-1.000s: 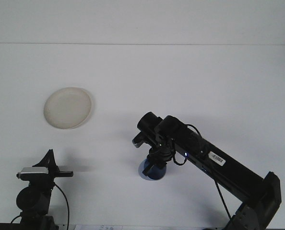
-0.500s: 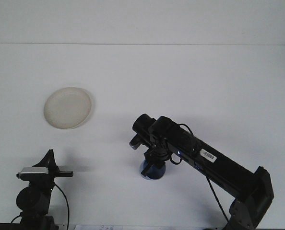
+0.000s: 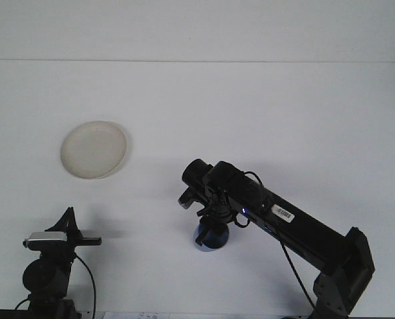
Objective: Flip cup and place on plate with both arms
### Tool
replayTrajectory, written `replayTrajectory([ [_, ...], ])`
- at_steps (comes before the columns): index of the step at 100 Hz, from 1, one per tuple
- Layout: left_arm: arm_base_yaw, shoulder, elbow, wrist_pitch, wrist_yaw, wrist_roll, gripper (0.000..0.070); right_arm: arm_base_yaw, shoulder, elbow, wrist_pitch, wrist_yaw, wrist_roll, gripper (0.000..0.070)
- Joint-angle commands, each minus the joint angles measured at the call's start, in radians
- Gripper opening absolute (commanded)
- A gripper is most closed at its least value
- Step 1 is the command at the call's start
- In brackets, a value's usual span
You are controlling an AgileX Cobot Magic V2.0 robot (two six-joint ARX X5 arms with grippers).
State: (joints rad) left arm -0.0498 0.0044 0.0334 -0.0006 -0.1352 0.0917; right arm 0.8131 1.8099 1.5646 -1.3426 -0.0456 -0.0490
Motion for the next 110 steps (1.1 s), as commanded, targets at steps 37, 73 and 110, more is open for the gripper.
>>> replayTrajectory([
  [37,0.000,-0.002,-0.019,0.010,-0.003,0.012,0.0015,0.013,0.002,0.026,-0.031,-0.010,-0.010,0.0469],
  [73,0.000,-0.002,-0.019,0.010,-0.003,0.012,0.0015,0.008,-0.155,0.154,-0.024,-0.003,-0.006,0.0496],
  [110,0.000,-0.002,-0.019,0.010,-0.003,0.012,0.0015,-0.018,-0.676,0.023,0.247,0.179,0.068,0.0499],
])
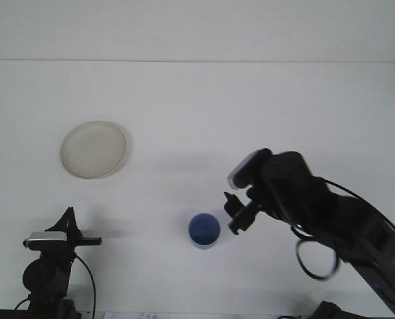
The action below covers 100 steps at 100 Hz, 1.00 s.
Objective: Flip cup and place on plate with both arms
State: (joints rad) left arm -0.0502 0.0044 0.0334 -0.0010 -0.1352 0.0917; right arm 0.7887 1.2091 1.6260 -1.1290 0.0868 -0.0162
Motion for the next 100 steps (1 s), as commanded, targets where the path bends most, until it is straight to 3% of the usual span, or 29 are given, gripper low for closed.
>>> replayTrajectory([
  [1,0.000,-0.002,-0.019,0.010,-0.003,0.012,0.0015,0.007,-0.091,-0.051,0.041,0.055,0.038,0.0499],
  [29,0.000,-0.002,-0.019,0.010,-0.003,0.012,0.0015,0.007,-0.614,-0.597,0.376,0.246,0.106,0.0498],
  [42,0.000,-0.002,-0.019,0.010,-0.003,0.012,0.0015,0.007,-0.834,-0.820,0.508,0.254,0.106,0.0498],
  [58,0.000,-0.002,-0.019,0.011,-0.003,-0.006,0.0015,0.007,-1.006,-0.954,0.551,0.254,0.114,0.0497],
  [75,0.000,-0.002,-0.019,0.010,-0.003,-0.124,0.0015,0.007,-1.053,-0.973,0.526,0.254,0.119,0.0497],
  [100,0.000,-0.002,-0.018,0.027,-0.001,-0.377,0.0012,0.007,-1.051,-0.973,0.523,0.255,0.118,0.0497],
])
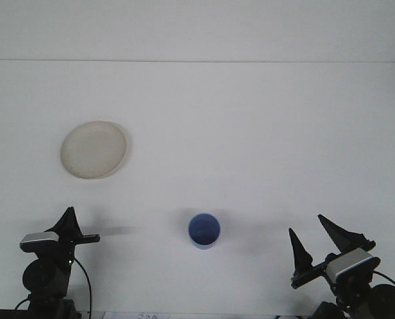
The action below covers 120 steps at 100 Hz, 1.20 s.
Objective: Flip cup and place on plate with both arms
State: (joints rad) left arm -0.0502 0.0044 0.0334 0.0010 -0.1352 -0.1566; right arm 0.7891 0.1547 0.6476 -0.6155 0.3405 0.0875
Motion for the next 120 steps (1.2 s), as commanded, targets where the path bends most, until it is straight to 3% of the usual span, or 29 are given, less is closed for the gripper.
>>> replayTrajectory([
  [1,0.000,-0.002,-0.018,0.026,0.001,-0.132,0.0011,0.006,0.003,0.005,0.010,0.001,0.014,0.0497],
  [20,-0.003,0.033,0.108,0.025,0.039,-0.209,0.0012,0.006,0.003,0.005,0.010,0.001,0.015,0.0497],
  [30,-0.003,0.124,0.251,-0.021,0.043,-0.195,0.0012,0.006,0.003,0.005,0.010,0.001,0.015,0.0496],
  [40,-0.003,0.258,0.406,-0.100,0.118,-0.126,0.0030,0.006,0.003,0.005,0.010,0.001,0.014,0.0496],
  [43,-0.003,0.306,0.456,-0.125,0.152,-0.098,0.0079,0.006,0.003,0.005,0.010,0.001,0.014,0.0496],
  [56,-0.006,0.533,0.667,-0.236,0.333,-0.030,0.0500,0.006,0.003,0.005,0.010,0.001,0.014,0.0497],
  [62,-0.017,0.631,0.754,-0.291,0.419,-0.022,0.0574,0.006,0.003,0.005,0.009,0.001,0.014,0.0496],
  [72,-0.063,0.791,0.888,-0.393,0.549,0.013,0.0581,0.006,0.003,0.005,0.009,0.001,0.014,0.0496],
  [81,-0.139,0.921,0.996,-0.497,0.610,0.053,0.0581,0.006,0.003,0.005,0.009,0.001,0.014,0.0496],
  [102,-0.369,1.192,1.204,-0.718,0.605,0.147,0.0581,0.006,0.003,0.005,0.009,0.001,0.010,0.0496],
  [120,-0.520,1.380,1.334,-0.805,0.542,0.153,0.0581,0.006,0.003,0.005,0.009,0.001,0.002,0.0496],
])
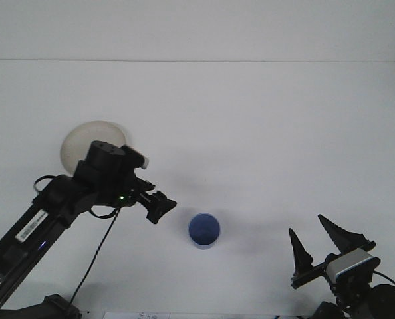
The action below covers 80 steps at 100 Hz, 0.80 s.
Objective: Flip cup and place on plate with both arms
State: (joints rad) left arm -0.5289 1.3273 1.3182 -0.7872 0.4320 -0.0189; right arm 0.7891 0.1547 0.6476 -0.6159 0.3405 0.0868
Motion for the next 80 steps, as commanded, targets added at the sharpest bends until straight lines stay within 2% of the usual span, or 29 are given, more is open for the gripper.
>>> replayTrajectory([
  [1,-0.045,0.061,0.053,-0.020,-0.027,0.016,0.0581,0.006,0.003,0.005,0.009,0.001,0.002,0.0496],
  [18,-0.143,0.185,0.130,-0.085,-0.092,0.063,0.0582,0.006,0.003,0.005,0.009,0.001,0.002,0.0496],
  [39,-0.222,0.268,0.140,-0.074,-0.154,0.084,0.0584,0.006,0.003,0.005,0.008,0.001,-0.002,0.0496],
  [80,-0.283,0.399,0.140,-0.021,-0.156,0.095,0.0584,0.006,0.003,0.005,0.002,0.001,-0.002,0.0496],
])
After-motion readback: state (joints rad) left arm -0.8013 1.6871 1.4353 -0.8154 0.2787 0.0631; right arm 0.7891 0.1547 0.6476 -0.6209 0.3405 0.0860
